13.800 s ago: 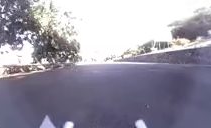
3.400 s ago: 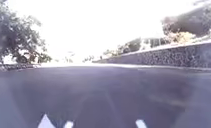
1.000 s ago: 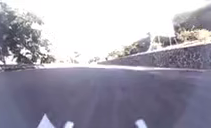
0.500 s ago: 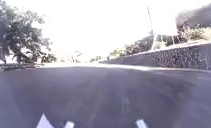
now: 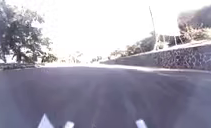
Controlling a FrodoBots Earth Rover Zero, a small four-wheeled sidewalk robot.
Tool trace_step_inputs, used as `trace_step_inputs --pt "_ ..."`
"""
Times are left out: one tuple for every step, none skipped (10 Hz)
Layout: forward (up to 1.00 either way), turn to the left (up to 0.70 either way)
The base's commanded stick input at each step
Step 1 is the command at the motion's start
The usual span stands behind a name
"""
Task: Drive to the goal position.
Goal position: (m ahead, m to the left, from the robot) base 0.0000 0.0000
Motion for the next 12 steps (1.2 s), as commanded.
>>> trace_step_inputs --pt "0.7 0.0" --pt "0.7 0.0" --pt "0.7 0.0" --pt "0.7 0.0" --pt "0.7 0.0" --pt "0.7 0.0" --pt "0.7 0.0" --pt "0.7 0.0" --pt "0.7 0.0" --pt "0.7 0.0" --pt "0.7 0.0" --pt "0.7 0.0"
